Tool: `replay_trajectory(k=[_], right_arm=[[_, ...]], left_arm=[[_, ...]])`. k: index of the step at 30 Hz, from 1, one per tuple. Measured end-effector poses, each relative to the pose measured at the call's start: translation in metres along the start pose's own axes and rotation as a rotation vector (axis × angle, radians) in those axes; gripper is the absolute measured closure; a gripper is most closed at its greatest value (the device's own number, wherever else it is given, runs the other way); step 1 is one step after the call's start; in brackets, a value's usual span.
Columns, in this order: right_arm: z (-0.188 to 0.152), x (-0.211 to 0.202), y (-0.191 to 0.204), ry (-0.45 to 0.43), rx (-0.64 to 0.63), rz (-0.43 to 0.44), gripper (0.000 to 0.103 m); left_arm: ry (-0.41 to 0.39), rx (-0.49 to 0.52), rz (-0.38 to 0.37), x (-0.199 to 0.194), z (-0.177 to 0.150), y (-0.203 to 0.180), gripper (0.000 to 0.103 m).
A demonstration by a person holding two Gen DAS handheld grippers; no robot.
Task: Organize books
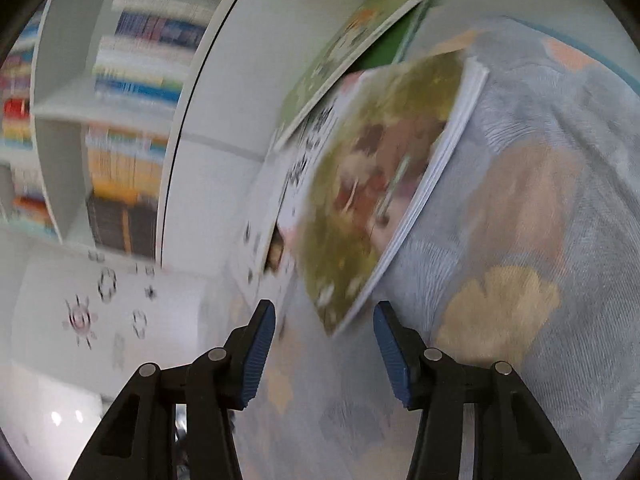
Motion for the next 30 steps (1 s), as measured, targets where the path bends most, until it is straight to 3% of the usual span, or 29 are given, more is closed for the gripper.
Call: replay_trajectory(k=[8, 9, 10, 11, 16, 19, 21, 23, 25, 27, 29, 30], right_arm=[[0.016, 0.021, 0.017, -0.046, -0.050, -0.033, 0.053], [0.016, 0.023, 0.018, -0.058, -0.066, -0.043, 0.056], [0.017, 0.026, 0.018, -0.075, -0.083, -0.079, 0.072], [0.016, 0.029, 0.016, -0.089, -0.092, -0.092, 0.081], [0.005, 0.025, 0.014, -0.079, -0.082, -0.062, 0.087], [-0.018, 0.016, 0.024, -0.079, -0.183, -0.120, 0.089], [-0.044, 0.007, 0.039, -0.087, -0.310, -0.174, 0.103], [-0.071, 0.000, 0.046, -0.038, -0.333, -0.138, 0.103], [-0.089, -0.005, 0.047, 0.005, -0.313, -0.106, 0.103], [-0.087, -0.013, 0.036, -0.019, -0.225, -0.090, 0.102], [-0.070, -0.014, 0.015, -0.012, -0.070, -0.086, 0.086], [-0.059, -0.012, 0.000, -0.005, 0.036, -0.044, 0.082]], left_arm=[[0.013, -0.020, 0.000, 0.003, 0.001, 0.013, 0.067], [0.013, -0.020, 0.000, 0.002, 0.000, 0.013, 0.067], [0.013, -0.021, 0.000, 0.002, 0.000, 0.013, 0.067], [0.013, -0.021, 0.000, 0.002, 0.000, 0.013, 0.067], [0.011, -0.014, -0.006, -0.003, -0.002, 0.012, 0.067], [0.008, -0.016, -0.004, -0.007, -0.007, 0.013, 0.067], [0.005, -0.018, -0.006, -0.009, -0.010, 0.012, 0.067], [0.000, -0.016, -0.007, -0.012, -0.014, 0.010, 0.067], [-0.004, -0.016, -0.015, -0.016, -0.020, 0.008, 0.067], [-0.010, -0.007, -0.028, -0.021, -0.026, 0.005, 0.067], [-0.014, 0.005, -0.037, -0.026, -0.032, 0.002, 0.067], [-0.016, 0.009, -0.042, -0.028, -0.035, 0.002, 0.067]])
Point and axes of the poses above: each gripper's, at about its wrist camera, not at the fingertips, and x roughly the way its jaws point, y to its left, z to its top, the point moved 3 cm from there along x, roughly the way its jaws point, and after that the axes turned 7 degrees about -z, right-handed, at the moved point
